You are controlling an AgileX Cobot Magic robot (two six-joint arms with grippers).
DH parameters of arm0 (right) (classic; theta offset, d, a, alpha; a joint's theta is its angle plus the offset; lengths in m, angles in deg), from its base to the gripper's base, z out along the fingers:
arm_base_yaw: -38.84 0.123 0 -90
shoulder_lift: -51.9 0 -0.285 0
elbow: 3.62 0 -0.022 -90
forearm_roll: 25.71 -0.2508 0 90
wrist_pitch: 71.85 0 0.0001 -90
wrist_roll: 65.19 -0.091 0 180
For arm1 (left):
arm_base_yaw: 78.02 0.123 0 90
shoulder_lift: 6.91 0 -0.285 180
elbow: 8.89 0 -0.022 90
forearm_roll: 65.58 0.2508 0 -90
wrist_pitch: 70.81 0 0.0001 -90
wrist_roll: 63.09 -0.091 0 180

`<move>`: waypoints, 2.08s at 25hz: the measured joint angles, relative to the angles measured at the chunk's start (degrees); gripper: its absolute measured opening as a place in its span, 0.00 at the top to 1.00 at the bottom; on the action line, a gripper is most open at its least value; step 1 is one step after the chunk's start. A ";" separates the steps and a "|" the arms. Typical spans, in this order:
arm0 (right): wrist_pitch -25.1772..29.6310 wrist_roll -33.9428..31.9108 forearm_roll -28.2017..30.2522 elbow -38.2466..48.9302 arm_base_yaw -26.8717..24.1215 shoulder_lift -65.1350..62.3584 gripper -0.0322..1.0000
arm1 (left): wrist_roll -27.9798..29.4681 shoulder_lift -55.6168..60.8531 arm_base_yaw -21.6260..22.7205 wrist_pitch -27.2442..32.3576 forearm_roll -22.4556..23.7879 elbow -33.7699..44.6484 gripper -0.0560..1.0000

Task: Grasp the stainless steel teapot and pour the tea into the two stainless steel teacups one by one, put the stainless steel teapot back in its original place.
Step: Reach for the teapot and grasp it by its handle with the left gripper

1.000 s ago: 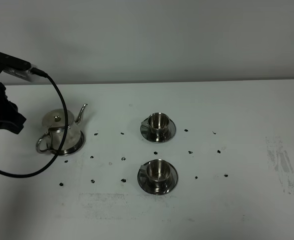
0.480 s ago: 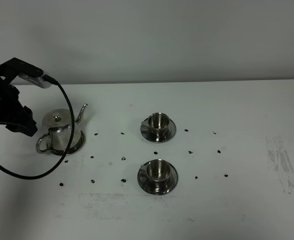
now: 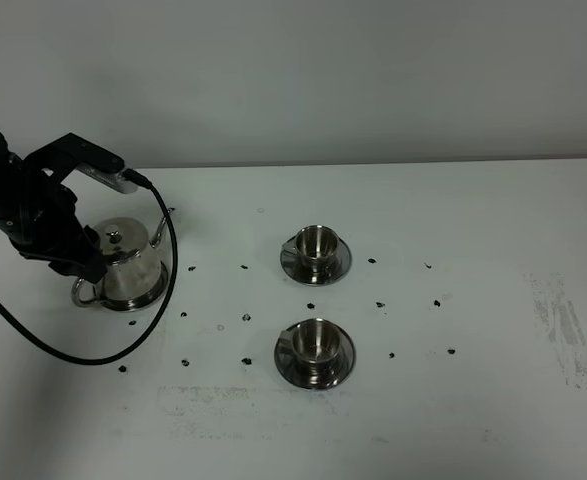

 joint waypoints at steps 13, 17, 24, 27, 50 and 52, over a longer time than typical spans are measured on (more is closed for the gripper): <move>0.00 0.00 0.00 0.00 0.00 0.00 0.77 | 0.11 -2.09 0.00 -1.57 0.04 0.00 0.51; 0.00 0.00 0.00 0.00 0.00 0.00 0.77 | 0.16 -2.09 -0.20 -2.25 0.16 0.00 0.56; 0.00 0.00 0.00 0.00 0.00 0.00 0.77 | 0.29 -2.09 -0.54 -2.43 0.43 0.00 0.57; 0.00 0.00 0.00 0.00 0.00 0.00 0.77 | 1.03 -2.09 -0.86 -2.43 1.33 0.00 0.57; 0.00 0.00 0.00 0.00 0.00 0.00 0.77 | 3.62 -3.24 -1.13 -2.07 2.68 0.00 0.74; 0.00 0.00 0.00 0.00 0.00 0.00 0.77 | 3.62 -3.24 -1.13 -2.07 2.68 0.00 0.74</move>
